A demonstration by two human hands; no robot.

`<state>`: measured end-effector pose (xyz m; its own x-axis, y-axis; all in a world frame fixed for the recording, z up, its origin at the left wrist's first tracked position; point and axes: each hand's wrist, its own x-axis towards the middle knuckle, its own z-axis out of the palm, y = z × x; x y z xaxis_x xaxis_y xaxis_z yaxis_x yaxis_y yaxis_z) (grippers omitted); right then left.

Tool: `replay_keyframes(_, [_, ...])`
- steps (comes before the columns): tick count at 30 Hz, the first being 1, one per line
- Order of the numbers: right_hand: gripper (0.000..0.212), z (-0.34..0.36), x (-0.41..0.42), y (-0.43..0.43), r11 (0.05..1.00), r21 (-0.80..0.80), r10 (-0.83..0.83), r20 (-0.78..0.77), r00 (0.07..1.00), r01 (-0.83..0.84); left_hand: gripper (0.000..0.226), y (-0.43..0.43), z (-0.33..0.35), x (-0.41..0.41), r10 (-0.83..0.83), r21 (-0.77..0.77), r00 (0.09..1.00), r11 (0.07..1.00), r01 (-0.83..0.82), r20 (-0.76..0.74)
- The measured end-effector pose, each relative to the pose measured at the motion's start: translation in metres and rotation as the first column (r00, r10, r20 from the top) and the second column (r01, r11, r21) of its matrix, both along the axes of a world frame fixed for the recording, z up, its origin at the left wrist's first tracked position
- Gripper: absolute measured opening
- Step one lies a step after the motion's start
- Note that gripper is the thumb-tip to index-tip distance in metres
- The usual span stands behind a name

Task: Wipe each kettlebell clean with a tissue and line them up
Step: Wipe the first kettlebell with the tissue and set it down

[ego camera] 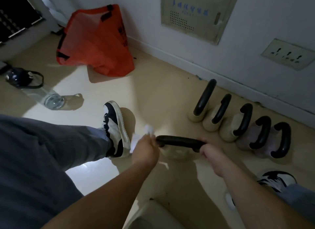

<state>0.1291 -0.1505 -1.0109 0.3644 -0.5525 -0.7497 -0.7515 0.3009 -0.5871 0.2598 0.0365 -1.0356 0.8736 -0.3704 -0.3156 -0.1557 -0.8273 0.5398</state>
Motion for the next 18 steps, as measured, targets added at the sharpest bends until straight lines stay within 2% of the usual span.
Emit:
replay_keyframes(1, [0.051,0.005,0.0,0.004,0.999,-0.039,0.003,0.006,1.0,-0.002,0.05,0.003,-0.001,0.007,0.196,0.04,0.968,0.981,-0.192,-0.159])
replay_keyframes(2, [0.045,0.006,-0.002,0.007,0.997,-0.077,0.007,0.019,1.0,-0.005,0.052,0.002,-0.003,0.011,0.306,0.038,0.9,0.95,-0.31,-0.309])
replay_keyframes(4, [0.041,0.006,-0.005,0.01,0.992,-0.116,0.047,0.023,0.999,-0.044,0.052,-0.01,0.0,0.009,0.375,-0.051,0.748,0.877,-0.477,-0.548])
replay_keyframes(5, [0.039,0.007,-0.007,0.01,0.989,-0.128,0.072,0.023,0.997,-0.069,0.053,-0.019,0.003,0.008,0.368,-0.099,0.706,0.845,-0.525,-0.606])
replay_keyframes(9, [0.029,0.01,-0.018,0.006,0.969,-0.133,0.206,-0.034,0.978,-0.209,0.051,-0.052,0.018,0.005,0.331,-0.141,0.693,0.836,-0.53,-0.641])
replay_keyframes(13, [0.032,0.011,-0.024,0.009,0.944,-0.024,0.324,-0.113,0.939,-0.329,0.052,-0.079,0.018,0.013,0.249,-0.158,0.676,0.863,-0.48,-0.694])
replay_keyframes(14, [0.037,0.007,-0.025,0.01,0.95,0.014,0.31,-0.116,0.944,-0.311,0.055,-0.087,0.019,0.013,0.241,-0.177,0.651,0.843,-0.508,-0.72])
replay_keyframes(16, [0.038,0.001,-0.024,0.016,0.977,0.135,0.175,-0.068,0.982,-0.164,0.058,-0.102,0.02,0.005,0.222,-0.201,0.621,0.82,-0.536,-0.752])
replay_keyframes(18, [0.033,-0.003,-0.021,0.022,0.973,0.208,0.113,-0.039,0.993,-0.102,0.06,-0.112,0.022,-0.01,0.179,-0.254,0.636,0.81,-0.528,-0.751])
